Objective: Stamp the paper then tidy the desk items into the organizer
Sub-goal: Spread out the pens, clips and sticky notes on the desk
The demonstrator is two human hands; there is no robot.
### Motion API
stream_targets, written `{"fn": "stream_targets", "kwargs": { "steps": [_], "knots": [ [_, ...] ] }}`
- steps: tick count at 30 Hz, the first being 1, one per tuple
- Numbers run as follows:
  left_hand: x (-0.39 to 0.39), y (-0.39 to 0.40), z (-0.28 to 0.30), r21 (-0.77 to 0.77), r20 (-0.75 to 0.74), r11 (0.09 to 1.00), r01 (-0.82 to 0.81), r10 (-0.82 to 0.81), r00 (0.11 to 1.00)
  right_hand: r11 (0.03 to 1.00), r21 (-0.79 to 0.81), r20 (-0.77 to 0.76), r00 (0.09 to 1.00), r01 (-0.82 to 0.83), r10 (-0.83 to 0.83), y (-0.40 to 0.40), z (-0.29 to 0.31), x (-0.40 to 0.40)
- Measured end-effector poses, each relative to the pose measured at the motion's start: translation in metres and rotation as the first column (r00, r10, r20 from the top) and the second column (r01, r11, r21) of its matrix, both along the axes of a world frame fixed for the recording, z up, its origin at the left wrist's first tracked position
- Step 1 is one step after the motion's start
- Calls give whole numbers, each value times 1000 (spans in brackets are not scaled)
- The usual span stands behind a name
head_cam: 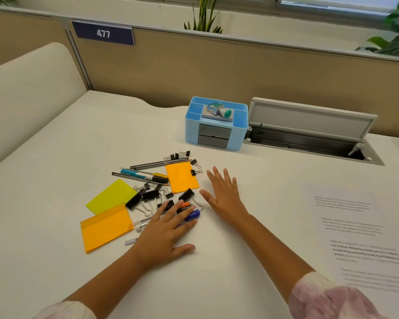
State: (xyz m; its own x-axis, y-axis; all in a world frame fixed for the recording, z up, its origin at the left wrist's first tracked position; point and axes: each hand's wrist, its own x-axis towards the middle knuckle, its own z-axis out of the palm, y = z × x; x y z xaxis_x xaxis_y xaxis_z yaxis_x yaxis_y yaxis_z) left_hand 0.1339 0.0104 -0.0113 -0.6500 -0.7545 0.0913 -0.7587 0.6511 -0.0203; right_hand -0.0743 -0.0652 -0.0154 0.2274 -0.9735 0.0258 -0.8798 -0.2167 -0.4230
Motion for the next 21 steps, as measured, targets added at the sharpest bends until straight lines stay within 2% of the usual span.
{"fn": "stream_targets", "kwargs": {
  "steps": [4, 6, 10, 15, 18, 21],
  "knots": [
    [0, 1, 2, -5, 1, 1000, 3, -3, 1000, 991, -9, 17, 990, 137, -136, 35, 2, -39],
    [-1, 1, 3, -7, 10, 1000, 15, -15, 1000, 989, 10, 37, 988, 150, -151, 53, 3, -64],
    [-2, 1, 2, 4, 40, 999, 35, -35, 999, 979, 41, -83, 977, 201, -197, 82, 7, -119],
    [-3, 0, 2, 22, 69, 999, 25, -26, 997, 900, -22, -229, 874, 436, -429, 106, 10, -180],
    [-1, 0, -1, 51, 52, 999, 12, -15, 999, 835, 28, -239, 815, 549, -528, 118, 2, -200],
    [-2, 0, -1, 46, 33, 999, 14, -15, 999, 808, 64, -255, 792, 586, -554, 121, -7, -201]
  ]
}}
